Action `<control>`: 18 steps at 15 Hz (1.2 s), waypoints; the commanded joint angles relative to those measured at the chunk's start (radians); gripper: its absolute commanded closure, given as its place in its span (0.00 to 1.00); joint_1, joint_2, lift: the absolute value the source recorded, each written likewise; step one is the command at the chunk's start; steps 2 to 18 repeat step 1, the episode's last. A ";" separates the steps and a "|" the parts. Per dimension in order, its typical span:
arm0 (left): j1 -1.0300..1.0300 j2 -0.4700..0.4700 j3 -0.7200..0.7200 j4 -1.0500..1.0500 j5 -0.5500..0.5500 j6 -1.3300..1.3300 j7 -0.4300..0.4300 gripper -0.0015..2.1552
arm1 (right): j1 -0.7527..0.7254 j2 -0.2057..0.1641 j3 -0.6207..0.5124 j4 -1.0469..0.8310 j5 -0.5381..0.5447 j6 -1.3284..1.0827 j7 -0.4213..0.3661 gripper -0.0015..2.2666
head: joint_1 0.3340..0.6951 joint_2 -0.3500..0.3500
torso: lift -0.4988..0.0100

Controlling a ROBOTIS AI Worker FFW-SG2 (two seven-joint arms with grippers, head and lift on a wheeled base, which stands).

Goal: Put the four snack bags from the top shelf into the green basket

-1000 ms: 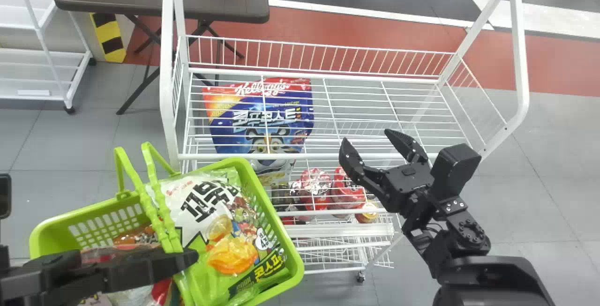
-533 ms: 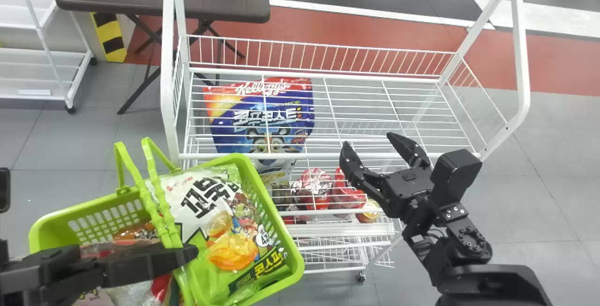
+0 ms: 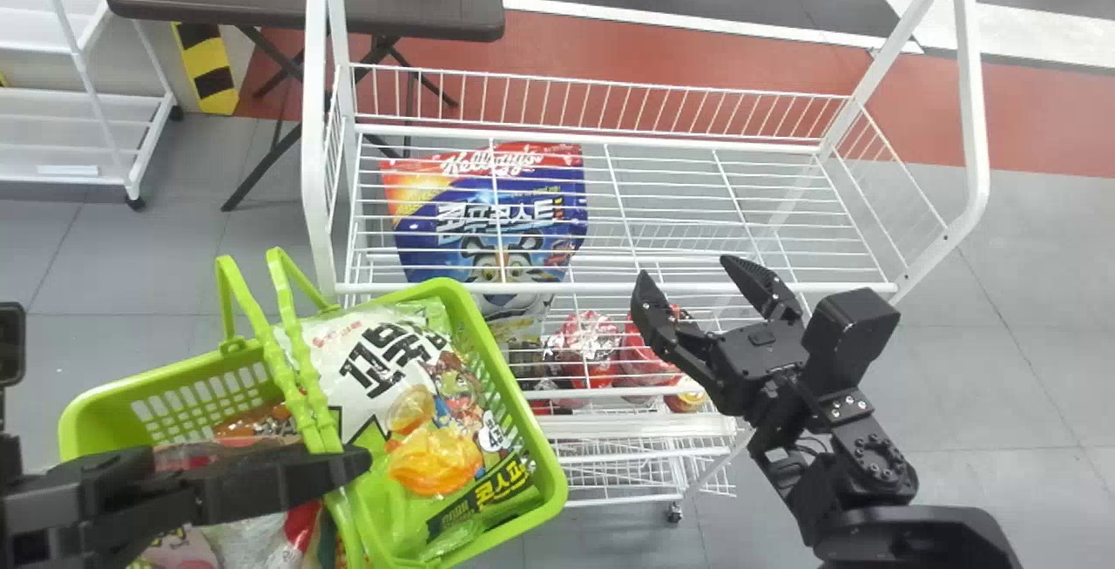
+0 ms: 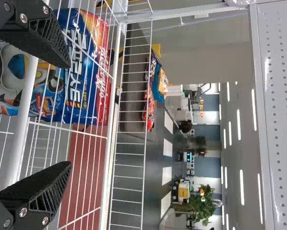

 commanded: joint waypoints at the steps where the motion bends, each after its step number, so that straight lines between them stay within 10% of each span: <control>1: -0.003 0.000 0.000 0.000 0.001 0.000 -0.011 1.00 | 0.000 0.005 0.001 0.000 0.000 0.002 -0.001 0.04 | 1.00 0.22 | 0.97; 18: -0.003 0.000 0.000 0.000 0.001 0.000 -0.011 1.00 | 0.000 0.005 0.001 0.000 0.000 0.002 -0.001 0.04 | 1.00 0.22 | 0.97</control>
